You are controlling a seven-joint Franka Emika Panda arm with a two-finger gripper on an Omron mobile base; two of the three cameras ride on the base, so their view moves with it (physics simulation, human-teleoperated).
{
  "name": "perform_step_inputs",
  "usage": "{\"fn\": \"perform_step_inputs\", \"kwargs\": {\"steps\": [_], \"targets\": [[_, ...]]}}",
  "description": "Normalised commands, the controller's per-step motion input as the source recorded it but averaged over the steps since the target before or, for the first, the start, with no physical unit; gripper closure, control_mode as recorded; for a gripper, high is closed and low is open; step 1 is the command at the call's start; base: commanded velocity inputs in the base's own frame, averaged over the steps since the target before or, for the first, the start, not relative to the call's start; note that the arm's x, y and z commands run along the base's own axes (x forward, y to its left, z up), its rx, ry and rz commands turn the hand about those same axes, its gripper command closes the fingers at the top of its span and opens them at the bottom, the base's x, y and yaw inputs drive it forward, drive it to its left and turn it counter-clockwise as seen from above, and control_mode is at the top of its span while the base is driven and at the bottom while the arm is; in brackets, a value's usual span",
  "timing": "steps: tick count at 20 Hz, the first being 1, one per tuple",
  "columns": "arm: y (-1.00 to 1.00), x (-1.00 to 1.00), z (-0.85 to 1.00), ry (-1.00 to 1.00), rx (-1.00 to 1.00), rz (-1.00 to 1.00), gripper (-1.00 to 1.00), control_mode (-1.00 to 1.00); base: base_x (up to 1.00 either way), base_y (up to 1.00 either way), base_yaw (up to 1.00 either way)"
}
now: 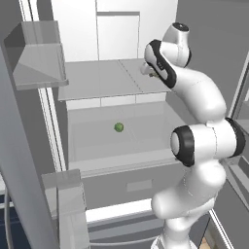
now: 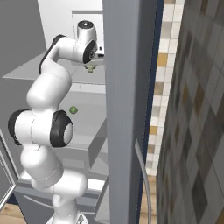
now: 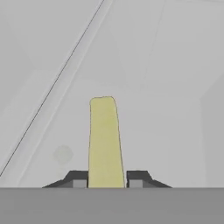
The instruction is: Pick the egg and butter from the fridge and place them by the bowl for mixing.
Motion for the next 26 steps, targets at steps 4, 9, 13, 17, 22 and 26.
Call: {"fn": "perform_step_inputs", "kwargs": {"steps": [4, 9, 13, 17, 22, 26], "targets": [[0.0, -1.0, 0.44, -0.11, -0.01, -0.12, 1.0, -1.0, 0.0, 0.0, 0.0], [-0.09, -1.0, 0.09, -0.02, 0.0, -0.06, 1.0, -1.0, 0.0, 0.0, 0.0], [-0.03, -1.0, 0.04, 0.0, 0.01, -0.11, 1.0, -1.0, 0.0, 0.0, 0.0], [0.0, -1.0, 0.0, 0.01, 0.0, -0.1, 1.0, -1.0, 0.0, 0.0, 0.0], [0.0, -1.0, -0.07, 0.07, 0.0, -0.12, 1.0, -1.0, 0.0, 0.0, 0.0], [0.0, -1.0, -0.29, 0.06, 0.0, -0.05, 1.0, -1.0, 0.0, 0.0, 0.0]]}}
